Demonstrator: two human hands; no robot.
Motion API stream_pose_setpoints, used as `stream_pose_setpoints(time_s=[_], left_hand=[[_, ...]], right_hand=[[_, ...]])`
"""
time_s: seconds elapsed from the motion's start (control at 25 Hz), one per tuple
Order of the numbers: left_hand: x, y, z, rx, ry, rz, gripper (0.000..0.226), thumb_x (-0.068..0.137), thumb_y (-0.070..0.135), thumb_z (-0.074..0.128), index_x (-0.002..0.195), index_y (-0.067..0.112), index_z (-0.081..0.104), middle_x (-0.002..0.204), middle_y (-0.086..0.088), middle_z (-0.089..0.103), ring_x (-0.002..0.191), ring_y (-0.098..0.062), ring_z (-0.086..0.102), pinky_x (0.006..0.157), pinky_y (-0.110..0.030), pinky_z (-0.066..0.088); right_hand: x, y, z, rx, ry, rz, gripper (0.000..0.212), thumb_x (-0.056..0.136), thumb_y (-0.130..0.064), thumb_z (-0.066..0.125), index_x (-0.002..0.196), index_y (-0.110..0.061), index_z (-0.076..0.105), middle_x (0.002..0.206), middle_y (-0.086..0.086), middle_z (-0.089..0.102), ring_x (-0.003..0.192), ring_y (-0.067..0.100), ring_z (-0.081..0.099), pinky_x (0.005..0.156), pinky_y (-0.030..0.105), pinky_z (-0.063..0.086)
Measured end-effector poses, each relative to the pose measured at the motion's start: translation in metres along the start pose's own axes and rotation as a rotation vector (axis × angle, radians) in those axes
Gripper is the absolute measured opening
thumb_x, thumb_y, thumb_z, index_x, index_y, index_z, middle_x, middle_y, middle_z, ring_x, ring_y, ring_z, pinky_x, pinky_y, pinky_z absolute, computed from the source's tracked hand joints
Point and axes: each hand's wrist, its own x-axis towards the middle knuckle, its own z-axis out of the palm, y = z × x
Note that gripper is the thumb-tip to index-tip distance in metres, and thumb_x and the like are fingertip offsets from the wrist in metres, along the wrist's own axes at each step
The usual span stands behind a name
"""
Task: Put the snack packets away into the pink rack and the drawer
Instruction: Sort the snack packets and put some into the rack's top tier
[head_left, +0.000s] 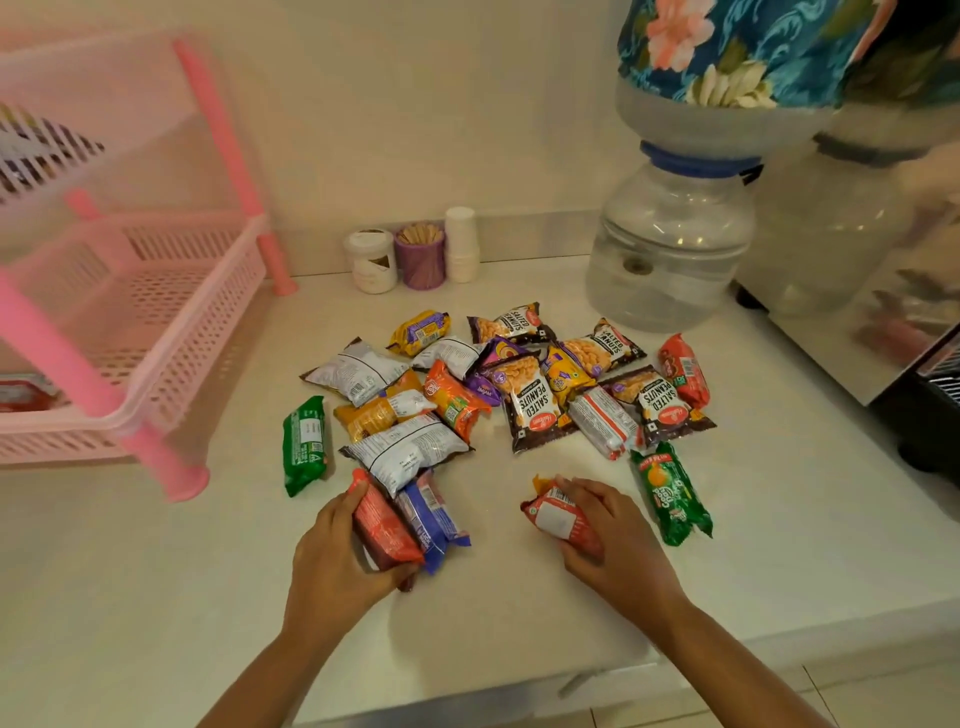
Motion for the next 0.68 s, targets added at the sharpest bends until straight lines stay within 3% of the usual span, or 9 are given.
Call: stream_pose_setpoints(time_s=[0.16,0.36,0.48,0.68], left_hand=[[0.002,-0.003,-0.002,-0.049,-0.007,0.05,0.116,0.043,0.054,0.086,0.14,0.021,0.031,0.136,-0.007,0.044,0.119,-0.023,0.046,0.097,-0.037,0.041],[-0.004,-0.005,-0.028,-0.062,-0.072,0.092,0.119,0.037,0.059,0.076,0.14,0.033,0.022,0.142,0.0,0.033,0.126,-0.019,0.04,0.102,-0.038,0.042],[0.003,0.0,-0.068,0.002,0.003,0.168,0.122,0.032,0.059,0.072,0.14,0.028,0.026,0.144,0.0,0.029,0.127,-0.02,0.039,0.101,-0.039,0.042],[0.016,0.03,-0.145,0.07,0.159,0.378,0.109,0.038,0.059,0.068,0.133,0.044,0.019,0.142,0.015,0.022,0.127,-0.008,0.031,0.102,-0.032,0.035]], right_hand=[[0.007,-0.007,0.003,-0.021,0.032,0.041,0.066,0.083,-0.045,0.059,0.141,-0.037,0.027,0.138,-0.008,0.04,0.122,0.01,0.041,0.098,0.02,0.033],[0.014,-0.037,-0.002,0.026,0.112,-0.02,0.064,0.08,-0.049,0.062,0.136,-0.044,0.029,0.128,-0.008,0.045,0.111,0.006,0.043,0.093,0.018,0.036],[0.033,-0.068,-0.012,0.244,0.167,-0.011,0.058,0.076,-0.061,0.054,0.124,-0.06,0.022,0.121,-0.02,0.04,0.105,-0.004,0.044,0.081,0.007,0.036],[0.071,-0.131,-0.029,0.369,0.153,-0.224,0.063,0.067,-0.08,0.046,0.123,-0.07,0.02,0.122,-0.05,0.027,0.115,-0.013,0.039,0.082,0.012,0.042]])
